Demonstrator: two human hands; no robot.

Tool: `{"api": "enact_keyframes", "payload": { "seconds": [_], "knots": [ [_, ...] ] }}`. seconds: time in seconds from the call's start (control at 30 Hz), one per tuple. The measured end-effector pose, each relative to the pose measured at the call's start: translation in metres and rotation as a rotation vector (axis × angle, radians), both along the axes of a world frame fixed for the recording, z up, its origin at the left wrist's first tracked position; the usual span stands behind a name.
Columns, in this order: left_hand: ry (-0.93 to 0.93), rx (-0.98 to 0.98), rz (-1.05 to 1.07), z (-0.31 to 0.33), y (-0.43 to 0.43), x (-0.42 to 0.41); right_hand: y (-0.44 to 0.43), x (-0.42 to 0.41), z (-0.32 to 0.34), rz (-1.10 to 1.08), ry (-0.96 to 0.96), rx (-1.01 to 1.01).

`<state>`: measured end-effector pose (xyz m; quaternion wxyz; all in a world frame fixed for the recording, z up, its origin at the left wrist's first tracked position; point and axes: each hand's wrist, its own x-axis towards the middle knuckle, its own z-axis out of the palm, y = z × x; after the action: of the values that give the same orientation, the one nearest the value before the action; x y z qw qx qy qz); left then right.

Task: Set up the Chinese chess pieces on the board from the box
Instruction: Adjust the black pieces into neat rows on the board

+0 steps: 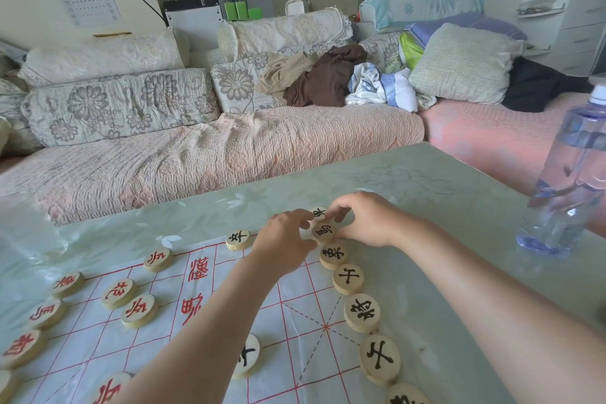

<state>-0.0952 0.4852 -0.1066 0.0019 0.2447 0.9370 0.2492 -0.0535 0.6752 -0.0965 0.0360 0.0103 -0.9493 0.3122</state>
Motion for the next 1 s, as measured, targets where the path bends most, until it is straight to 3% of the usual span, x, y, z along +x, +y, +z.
{"api": "enact_keyframes", "payload": {
  "seconds": [0.13,0.47,0.73,1.0],
  "knots": [
    [0.101,0.039,-0.008,0.003,-0.005,0.013,0.009,0.01,0.011,0.005,0.013,0.006],
    [-0.036,-0.085,-0.096,0.01,-0.008,0.036,0.004,0.031,-0.002,0.11,-0.081,0.013],
    [-0.054,0.067,-0.04,0.0,-0.003,0.035,0.002,0.035,-0.004,0.076,-0.032,-0.046],
    [-0.057,0.048,-0.029,-0.007,-0.008,0.034,0.0,0.035,-0.004,0.071,-0.025,-0.05]
  ]
}}
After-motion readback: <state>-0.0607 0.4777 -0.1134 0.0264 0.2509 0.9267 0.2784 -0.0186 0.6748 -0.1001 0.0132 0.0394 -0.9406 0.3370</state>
